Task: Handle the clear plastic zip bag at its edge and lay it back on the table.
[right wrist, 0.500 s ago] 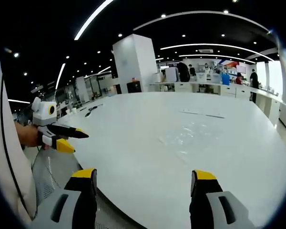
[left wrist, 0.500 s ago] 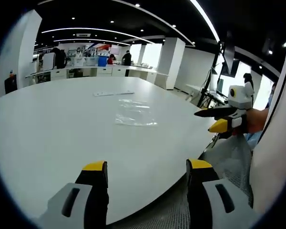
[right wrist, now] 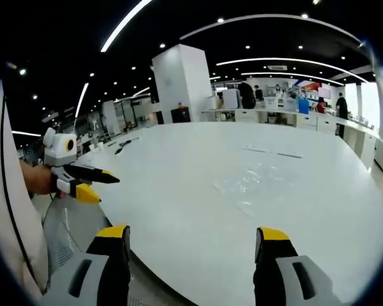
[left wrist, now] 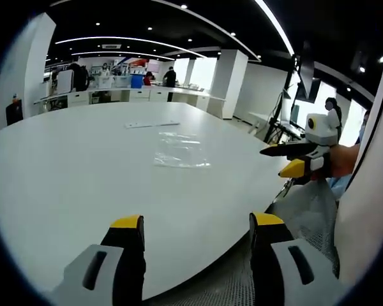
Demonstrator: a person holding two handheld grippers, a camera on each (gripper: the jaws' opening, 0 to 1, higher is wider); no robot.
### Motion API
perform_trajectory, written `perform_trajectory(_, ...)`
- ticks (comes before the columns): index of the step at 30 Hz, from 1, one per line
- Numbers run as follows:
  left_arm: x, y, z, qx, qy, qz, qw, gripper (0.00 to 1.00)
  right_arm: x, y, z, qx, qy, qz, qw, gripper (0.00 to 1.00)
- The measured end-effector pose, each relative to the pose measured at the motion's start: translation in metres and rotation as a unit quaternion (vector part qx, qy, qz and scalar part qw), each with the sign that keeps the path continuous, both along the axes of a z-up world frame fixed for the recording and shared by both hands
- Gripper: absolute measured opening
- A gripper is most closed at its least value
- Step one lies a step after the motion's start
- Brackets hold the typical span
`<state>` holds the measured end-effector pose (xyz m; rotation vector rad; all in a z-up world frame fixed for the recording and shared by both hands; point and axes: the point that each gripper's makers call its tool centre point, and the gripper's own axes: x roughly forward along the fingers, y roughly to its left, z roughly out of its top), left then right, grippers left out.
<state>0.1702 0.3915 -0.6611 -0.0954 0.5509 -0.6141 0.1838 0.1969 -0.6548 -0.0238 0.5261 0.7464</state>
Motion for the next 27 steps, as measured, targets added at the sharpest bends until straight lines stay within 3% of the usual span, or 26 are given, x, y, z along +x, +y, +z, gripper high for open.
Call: perform_trajectory(27, 0.0005, 0.0, 0.0022, -0.003, -0.001, 0.004, 1.0, 0.65, 0.0016, -0.0008, -0.0002, -0.005, -0.002, 0.001, 1.0, 0.79)
